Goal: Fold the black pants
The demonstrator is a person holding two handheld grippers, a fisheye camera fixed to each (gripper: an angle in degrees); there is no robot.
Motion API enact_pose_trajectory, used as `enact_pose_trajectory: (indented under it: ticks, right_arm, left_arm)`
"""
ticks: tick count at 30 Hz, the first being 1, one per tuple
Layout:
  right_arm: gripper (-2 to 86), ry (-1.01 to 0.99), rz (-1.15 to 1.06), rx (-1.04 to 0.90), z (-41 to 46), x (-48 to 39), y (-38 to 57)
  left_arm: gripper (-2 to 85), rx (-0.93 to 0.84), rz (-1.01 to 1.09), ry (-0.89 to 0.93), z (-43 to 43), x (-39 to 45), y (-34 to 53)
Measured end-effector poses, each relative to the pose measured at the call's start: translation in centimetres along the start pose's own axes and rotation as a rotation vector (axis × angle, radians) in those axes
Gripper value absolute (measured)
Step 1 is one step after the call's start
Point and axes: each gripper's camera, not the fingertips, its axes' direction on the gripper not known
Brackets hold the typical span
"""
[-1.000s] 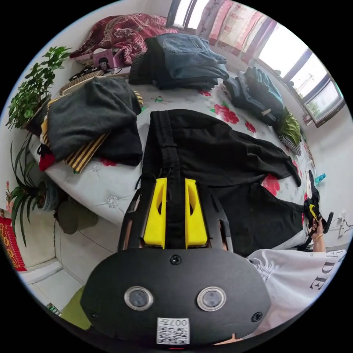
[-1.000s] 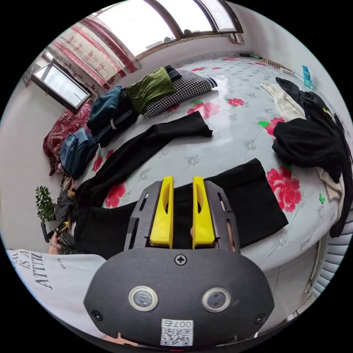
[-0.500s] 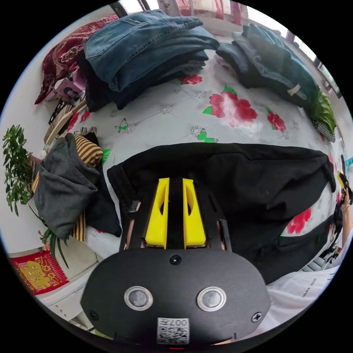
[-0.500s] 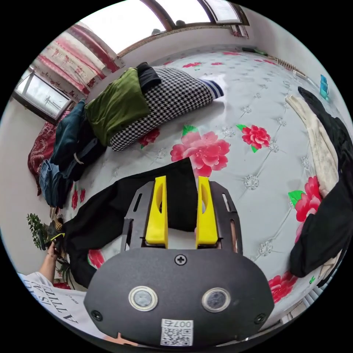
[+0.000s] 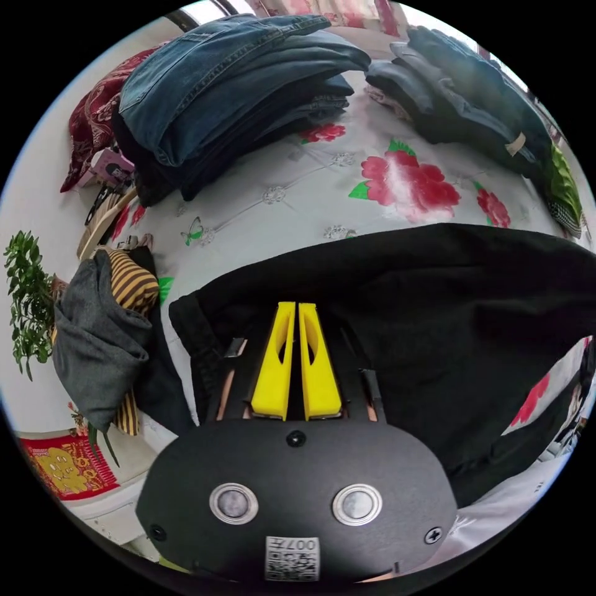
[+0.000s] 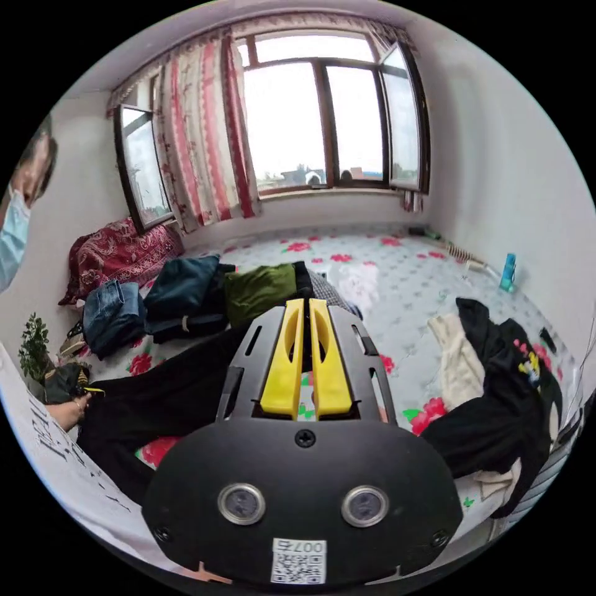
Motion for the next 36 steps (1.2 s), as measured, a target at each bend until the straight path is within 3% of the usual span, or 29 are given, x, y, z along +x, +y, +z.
enact_pose_trajectory:
  ticks: [3, 5, 8, 11, 13, 18, 23, 26, 30, 36]
  right_arm:
    - [-0.1, 0.156, -0.087, -0.01, -4.0, -1.8, -2.6]
    - [-0.1, 0.17, -0.107, -0.106, -2.0, -1.6, -3.8]
    - [0.0, 0.231, -0.07, -0.256, 6.8, 0.8, -3.2]
    - [-0.1, 0.439, 0.076, -0.395, 18.5, 5.5, 0.7]
    - [-0.1, 0.377, 0.149, -0.625, 25.9, 7.6, 4.2]
    - [0.4, 0.054, 0.172, -0.534, 28.0, 5.0, 8.5]
    - [1.1, -0.077, 0.095, -0.735, 33.0, 4.2, 14.3]
    - [0.5, -0.019, 0.012, -0.661, 32.7, 5.2, 15.5]
    - [0.3, -0.001, 0.171, -0.706, 32.2, 8.2, 14.4]
    - [1.8, -0.208, 0.317, -0.48, 22.3, 11.7, 14.5]
  left_arm:
    - [-0.9, 0.023, 0.023, 0.083, 0.1, 0.8, -1.3]
    - [-0.9, 0.028, 0.03, 0.081, 0.2, 1.3, -2.3]
    - [-0.9, 0.011, 0.024, 0.082, 0.3, 1.3, -3.7]
    - [-0.9, 0.0, 0.015, 0.115, 0.4, 0.3, -4.4]
    - [-0.9, -0.01, -0.017, 0.152, 0.4, -0.9, -4.4]
    - [-0.9, 0.054, -0.068, 0.101, -1.5, -2.3, -3.1]
    - [-0.9, 0.088, -0.071, 0.065, 0.0, -2.5, -2.3]
    - [-0.9, 0.118, -0.074, 0.031, -0.2, -2.9, -1.7]
    - [-0.9, 0.107, -0.114, 0.117, -1.0, -5.9, -0.6]
    - [-0.6, 0.253, -0.3, 0.198, -8.6, -11.9, 8.9]
